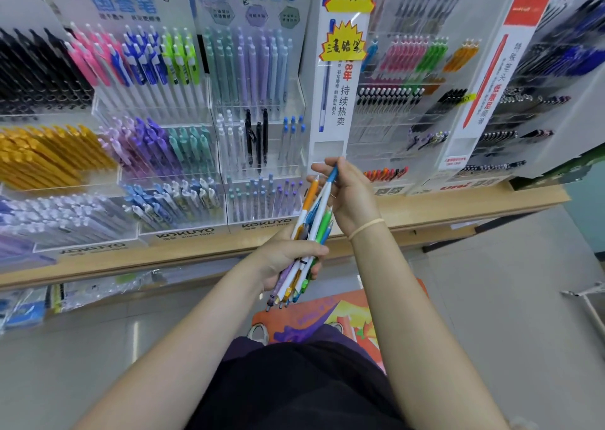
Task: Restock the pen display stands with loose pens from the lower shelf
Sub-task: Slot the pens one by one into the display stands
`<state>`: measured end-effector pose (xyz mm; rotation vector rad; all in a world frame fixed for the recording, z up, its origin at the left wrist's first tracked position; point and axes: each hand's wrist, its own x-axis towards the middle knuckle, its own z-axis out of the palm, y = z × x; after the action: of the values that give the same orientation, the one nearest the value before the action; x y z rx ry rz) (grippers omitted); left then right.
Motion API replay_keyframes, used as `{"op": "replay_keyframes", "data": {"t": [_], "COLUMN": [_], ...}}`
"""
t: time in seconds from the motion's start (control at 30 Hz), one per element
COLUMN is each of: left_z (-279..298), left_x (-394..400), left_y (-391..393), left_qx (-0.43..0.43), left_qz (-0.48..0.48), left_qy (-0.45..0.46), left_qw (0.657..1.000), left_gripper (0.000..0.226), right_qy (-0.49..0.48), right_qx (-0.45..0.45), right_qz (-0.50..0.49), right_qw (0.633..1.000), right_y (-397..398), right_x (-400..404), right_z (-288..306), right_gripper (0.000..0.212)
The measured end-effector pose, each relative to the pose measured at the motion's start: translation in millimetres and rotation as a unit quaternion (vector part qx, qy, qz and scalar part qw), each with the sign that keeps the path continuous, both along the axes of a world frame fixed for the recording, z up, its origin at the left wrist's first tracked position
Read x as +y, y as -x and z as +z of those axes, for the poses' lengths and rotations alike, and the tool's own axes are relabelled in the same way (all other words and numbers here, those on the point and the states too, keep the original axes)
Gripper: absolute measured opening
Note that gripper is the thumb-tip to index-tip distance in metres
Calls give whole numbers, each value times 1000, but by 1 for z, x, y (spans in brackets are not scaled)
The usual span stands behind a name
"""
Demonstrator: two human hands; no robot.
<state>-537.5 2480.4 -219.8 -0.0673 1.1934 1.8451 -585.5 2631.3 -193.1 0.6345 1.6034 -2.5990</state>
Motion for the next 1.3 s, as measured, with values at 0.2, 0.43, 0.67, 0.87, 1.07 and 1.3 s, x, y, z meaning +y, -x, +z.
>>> {"op": "replay_keyframes", "data": {"t": [0.2,0.43,0.67,0.87,1.07,1.3], "left_z": [5,0,1,-4,0,11], "left_x": [-4,-9,-12,-17,-18,-13], "left_y": [6,9,11,10,22,19], "left_qx": [-10,-23,-24,-32,-67,-85], "left_qz": [-9,15,28,64,221,206], "left_qy": [-5,10,36,80,37,0], "left_qw": [1000,1000,999,994,972,975], "left_gripper": [33,30,31,24,5,81], "right_qy": [-54,-82,-73,-14,-2,-162], "right_qx": [-32,-45,-27,57,25,-46], "right_qz": [124,186,101,-84,-45,119], "right_qw": [990,978,992,995,999,978], "right_y": [-3,0,3,9,-4,-22], "right_x": [-6,-8,-13,-5,-1,-20], "right_z": [14,16,20,24,25,19], "right_gripper": [22,34,17,14,13,21]}}
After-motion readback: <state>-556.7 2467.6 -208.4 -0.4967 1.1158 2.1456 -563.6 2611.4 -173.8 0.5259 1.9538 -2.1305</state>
